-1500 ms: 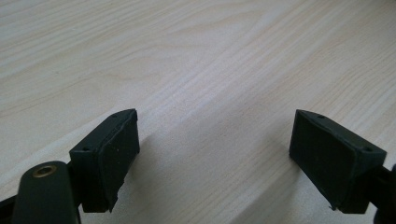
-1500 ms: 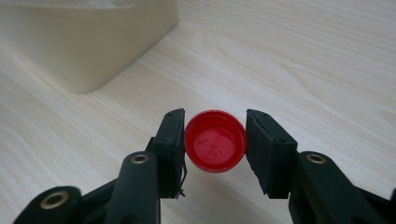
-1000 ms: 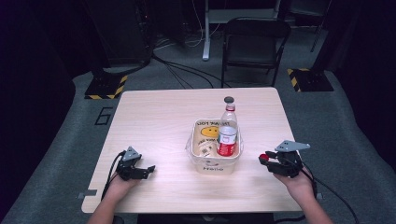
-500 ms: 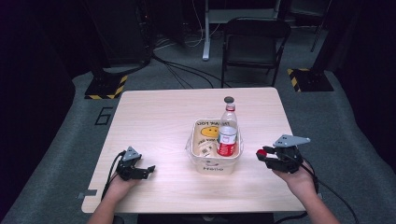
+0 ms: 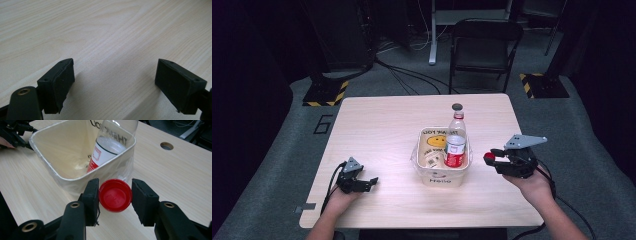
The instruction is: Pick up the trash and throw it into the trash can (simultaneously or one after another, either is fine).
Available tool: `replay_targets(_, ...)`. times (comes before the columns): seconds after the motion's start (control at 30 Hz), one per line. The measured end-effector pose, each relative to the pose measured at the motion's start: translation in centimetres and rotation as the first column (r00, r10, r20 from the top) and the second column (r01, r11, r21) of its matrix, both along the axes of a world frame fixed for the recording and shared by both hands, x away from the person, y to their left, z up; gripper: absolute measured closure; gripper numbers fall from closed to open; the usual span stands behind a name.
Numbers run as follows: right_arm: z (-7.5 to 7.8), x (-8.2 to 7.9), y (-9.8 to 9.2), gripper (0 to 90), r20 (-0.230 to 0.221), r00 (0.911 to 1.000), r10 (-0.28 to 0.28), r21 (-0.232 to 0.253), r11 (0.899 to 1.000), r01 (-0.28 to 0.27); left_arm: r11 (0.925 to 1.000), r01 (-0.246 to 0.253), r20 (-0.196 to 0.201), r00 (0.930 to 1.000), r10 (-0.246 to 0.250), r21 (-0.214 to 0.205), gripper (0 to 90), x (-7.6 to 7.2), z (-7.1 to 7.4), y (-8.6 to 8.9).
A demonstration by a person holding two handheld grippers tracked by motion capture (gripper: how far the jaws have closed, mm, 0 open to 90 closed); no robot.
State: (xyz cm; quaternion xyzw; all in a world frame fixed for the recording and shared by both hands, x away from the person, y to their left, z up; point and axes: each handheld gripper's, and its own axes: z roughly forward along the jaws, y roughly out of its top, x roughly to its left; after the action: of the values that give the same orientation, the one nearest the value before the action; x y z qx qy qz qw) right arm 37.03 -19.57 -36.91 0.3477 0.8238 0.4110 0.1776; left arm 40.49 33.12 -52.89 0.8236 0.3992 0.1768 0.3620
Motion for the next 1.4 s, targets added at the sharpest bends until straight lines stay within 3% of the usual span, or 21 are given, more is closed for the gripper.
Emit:
replay_targets(0.3, 2.0, 0.1, 1.7, 58.0, 0.026, 0.9984, 0.049, -0.007, 0.999, -0.049, 1.0000, -0.003, 0.005, 1.0000, 0.003, -0.004, 15.8, 0.0, 0.0, 0.0)
replay_targets(0.97, 4.5, 1.1, 5.3, 58.0, 0.055, 0.9918, 0.115, 0.007, 0.993, -0.116, 1.0000, 0.000, 0.004, 1.0000, 0.000, -0.003, 15.8, -0.1, 0.0, 0.0)
replay_targets(1.4, 4.5, 2.8, 8.1, 58.0, 0.035, 0.9867, 0.159, 0.028, 0.987, -0.160, 1.0000, 0.002, 0.004, 1.0000, -0.002, -0.004, 15.8, 0.0, 0.0, 0.0)
